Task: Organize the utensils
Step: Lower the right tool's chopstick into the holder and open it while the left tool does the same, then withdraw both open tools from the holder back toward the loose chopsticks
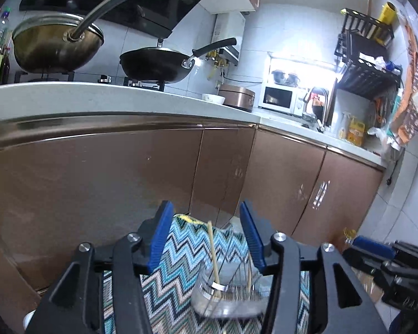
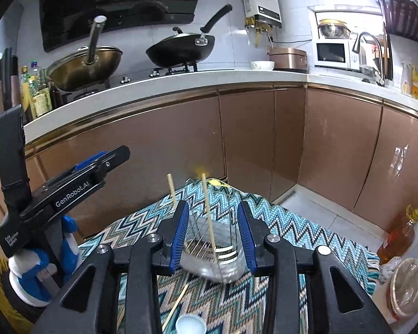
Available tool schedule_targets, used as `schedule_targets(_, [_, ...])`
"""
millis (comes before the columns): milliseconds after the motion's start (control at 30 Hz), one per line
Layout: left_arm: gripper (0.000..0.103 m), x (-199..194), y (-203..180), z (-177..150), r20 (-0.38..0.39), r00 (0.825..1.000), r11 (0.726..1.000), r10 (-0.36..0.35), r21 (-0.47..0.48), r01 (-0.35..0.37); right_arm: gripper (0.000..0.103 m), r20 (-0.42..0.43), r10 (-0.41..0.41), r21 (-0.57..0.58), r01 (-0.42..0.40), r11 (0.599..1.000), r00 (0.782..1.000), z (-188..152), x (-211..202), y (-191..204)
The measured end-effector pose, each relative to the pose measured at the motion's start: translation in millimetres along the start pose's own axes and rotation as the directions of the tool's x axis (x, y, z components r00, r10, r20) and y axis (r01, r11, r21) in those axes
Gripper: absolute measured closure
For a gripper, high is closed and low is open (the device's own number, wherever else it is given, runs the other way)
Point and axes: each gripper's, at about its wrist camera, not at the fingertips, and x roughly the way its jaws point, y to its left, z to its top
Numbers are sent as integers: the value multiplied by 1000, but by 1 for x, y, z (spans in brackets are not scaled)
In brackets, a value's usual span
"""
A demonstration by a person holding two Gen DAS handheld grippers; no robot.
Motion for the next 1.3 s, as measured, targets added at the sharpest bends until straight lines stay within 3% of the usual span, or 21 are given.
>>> schedule_targets(333, [47, -89, 34, 1, -35, 998, 996, 57, 74, -55, 67, 36, -29, -26, 30, 999, 999, -23, -78, 15])
schedule_targets(467, [47, -112, 48, -5, -39, 996, 995, 77, 74, -74, 53, 59, -51, -2, 51, 999, 997, -33, -105, 17])
schedule_targets(567, [47, -124, 54, -10, -50, 996, 995, 77, 70, -73, 51, 71, -70, 5, 69, 998, 995, -38, -123, 21])
schedule_targets(1033, [47, -151, 50, -22, -65, 998, 996, 8, 89, -2, 42, 91, -105, 46, 101, 994, 990, -52, -166, 22])
schedule_targets(1300, [47, -137, 49, -31, -138, 990, 992, -4, 123, 21, 42, 45, -101, 47, 99, 994, 994, -59, -153, 16])
